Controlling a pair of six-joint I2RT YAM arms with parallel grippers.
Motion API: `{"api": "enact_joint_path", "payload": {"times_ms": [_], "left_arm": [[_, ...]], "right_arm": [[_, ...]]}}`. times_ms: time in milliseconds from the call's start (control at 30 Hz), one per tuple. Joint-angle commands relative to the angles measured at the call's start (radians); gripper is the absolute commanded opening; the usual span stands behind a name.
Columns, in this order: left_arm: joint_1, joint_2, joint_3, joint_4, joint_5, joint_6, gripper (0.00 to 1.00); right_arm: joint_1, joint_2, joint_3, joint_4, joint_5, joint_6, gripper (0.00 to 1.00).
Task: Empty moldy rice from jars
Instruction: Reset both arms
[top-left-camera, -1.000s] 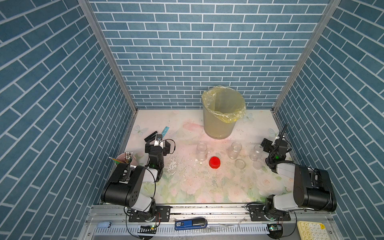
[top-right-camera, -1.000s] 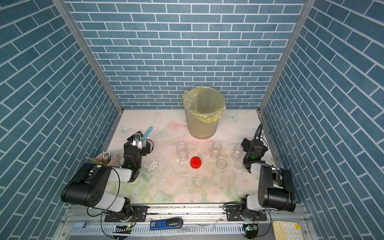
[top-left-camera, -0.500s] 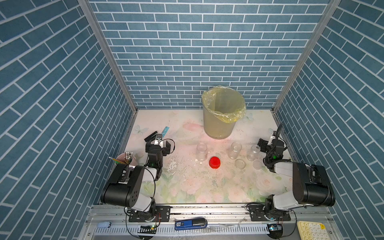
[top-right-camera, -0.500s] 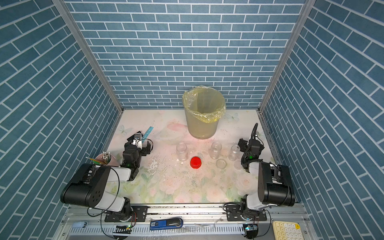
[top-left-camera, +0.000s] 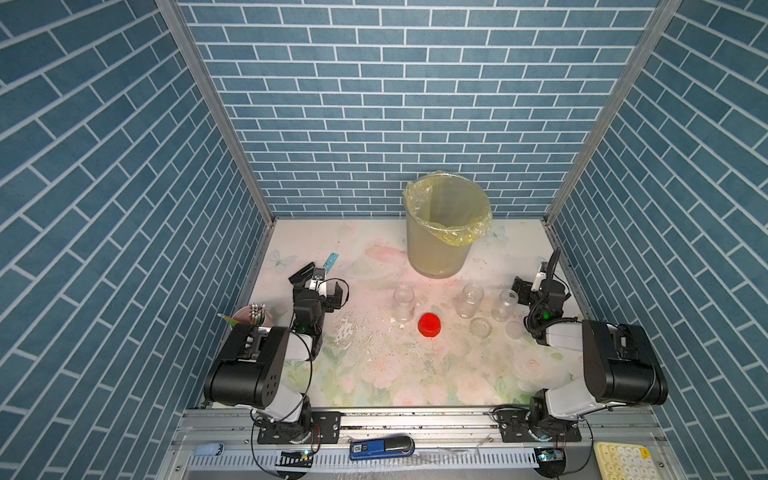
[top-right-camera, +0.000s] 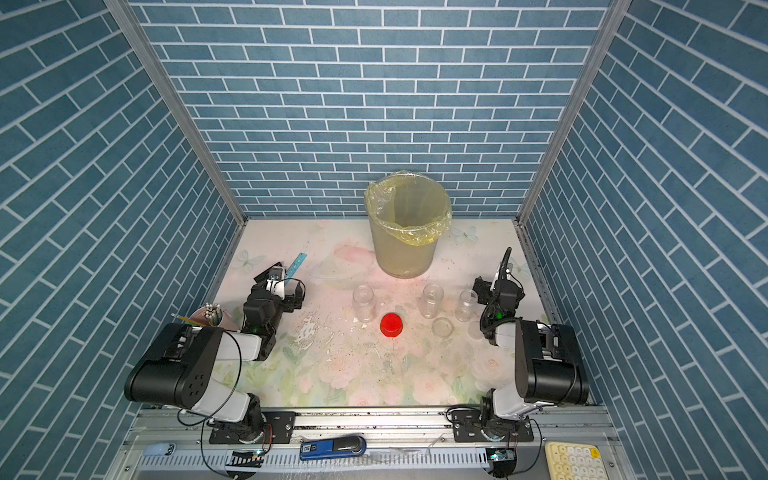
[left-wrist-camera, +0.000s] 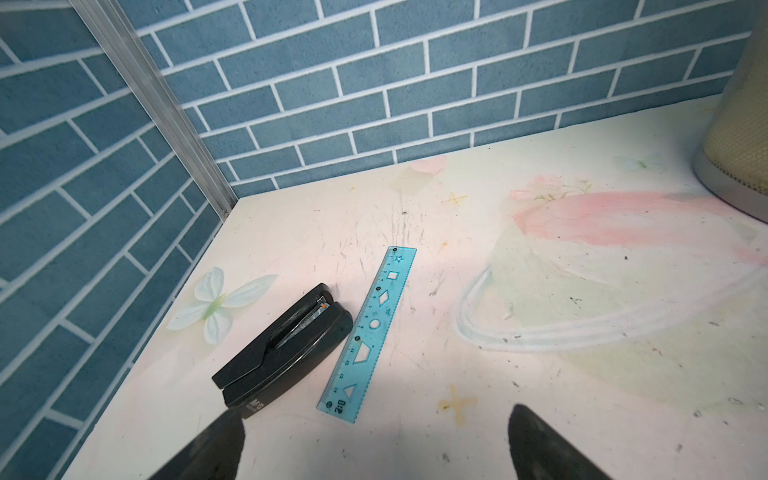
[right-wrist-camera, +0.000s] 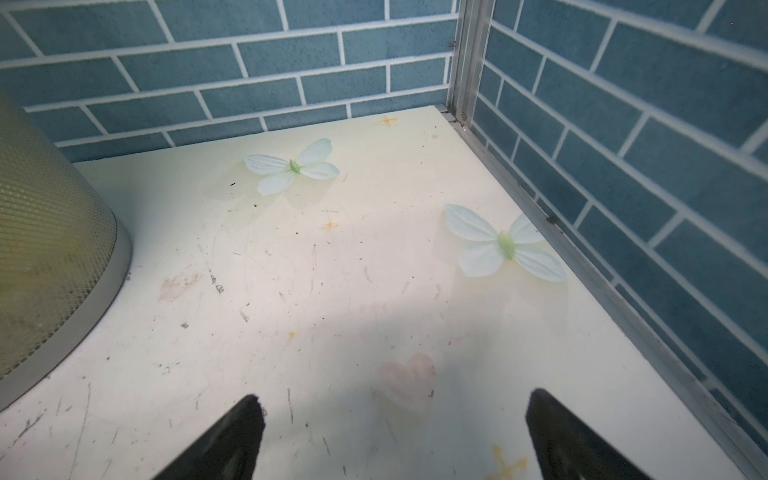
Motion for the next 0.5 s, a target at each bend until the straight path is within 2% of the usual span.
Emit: {"api": "enact_joint_path", "payload": {"times_ms": [0,467], "left_arm": [[0.007,0.007,0.014,-0.005,-0.009,-0.011,1.00],[0.014,0.010,0.039,-0.048,-0.023,-0.025,1.00]], "right_arm": [[0.019,0.025,-0.030,0.078,-0.013,-0.065,0.99],[0.027,0.025,-0.028,0.076,-0.004,-0.066,0.99]]}}
